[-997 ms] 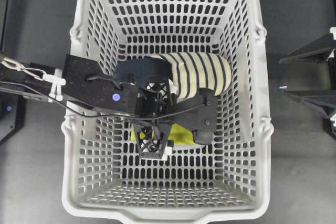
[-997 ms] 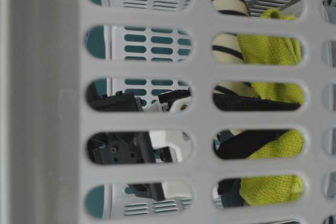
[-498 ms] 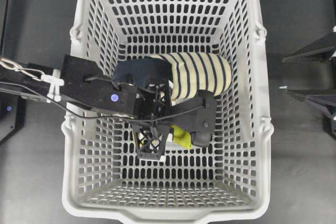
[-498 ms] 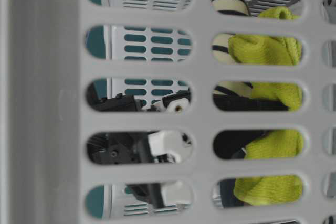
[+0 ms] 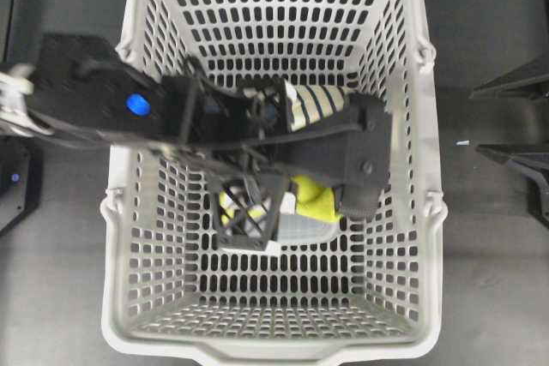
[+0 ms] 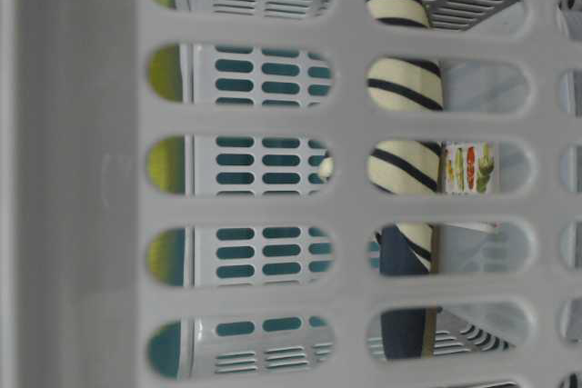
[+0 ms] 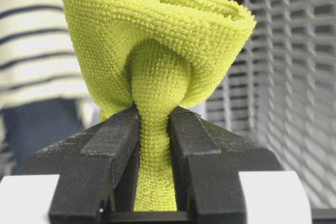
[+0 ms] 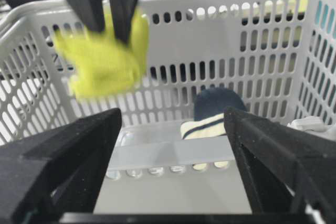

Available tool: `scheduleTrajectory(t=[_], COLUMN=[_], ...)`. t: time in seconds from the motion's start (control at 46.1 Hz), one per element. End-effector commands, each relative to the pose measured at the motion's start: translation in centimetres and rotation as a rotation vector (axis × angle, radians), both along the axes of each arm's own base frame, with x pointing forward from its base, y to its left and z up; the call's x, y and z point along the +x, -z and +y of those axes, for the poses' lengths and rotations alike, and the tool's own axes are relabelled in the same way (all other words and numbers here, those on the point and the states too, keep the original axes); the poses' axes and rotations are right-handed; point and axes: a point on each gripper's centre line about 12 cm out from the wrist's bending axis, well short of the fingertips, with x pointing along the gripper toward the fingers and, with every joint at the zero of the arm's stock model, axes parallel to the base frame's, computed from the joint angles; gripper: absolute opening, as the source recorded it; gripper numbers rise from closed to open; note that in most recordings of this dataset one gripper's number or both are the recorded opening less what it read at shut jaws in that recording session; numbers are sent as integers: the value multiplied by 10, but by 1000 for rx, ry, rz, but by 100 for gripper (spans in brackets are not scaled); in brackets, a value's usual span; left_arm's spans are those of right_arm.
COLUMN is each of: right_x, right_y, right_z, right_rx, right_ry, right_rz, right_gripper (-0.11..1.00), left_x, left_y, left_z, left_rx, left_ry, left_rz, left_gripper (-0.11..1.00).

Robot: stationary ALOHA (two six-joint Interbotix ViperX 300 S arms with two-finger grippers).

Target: Pick up the yellow cloth from the shopping basket with the left arm.

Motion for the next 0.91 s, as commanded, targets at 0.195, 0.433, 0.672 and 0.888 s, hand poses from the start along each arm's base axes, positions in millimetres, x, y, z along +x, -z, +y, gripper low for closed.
scheduleTrajectory(t=[0.195,0.433,0.672,0.888], right_x=[1,0,0,-1], right_y=[-2,-2,-2,-2], right_z=[-1,-1,-1,-1], right_rx=[1,1,3,3], right_ry=[3,3,4,3], right_rz=[-11,-11,-12,-12], right_gripper=[75,75,75,75], left_x=[-5,-6,-6,-14], left_y=[-55,-54,-50,-32], left_z=[1,2,2,8], left_rx=[1,3,3,4], left_ry=[-11,-13,-15,-37], left_rz=[15,26,39,99], left_gripper=[14,14,14,14])
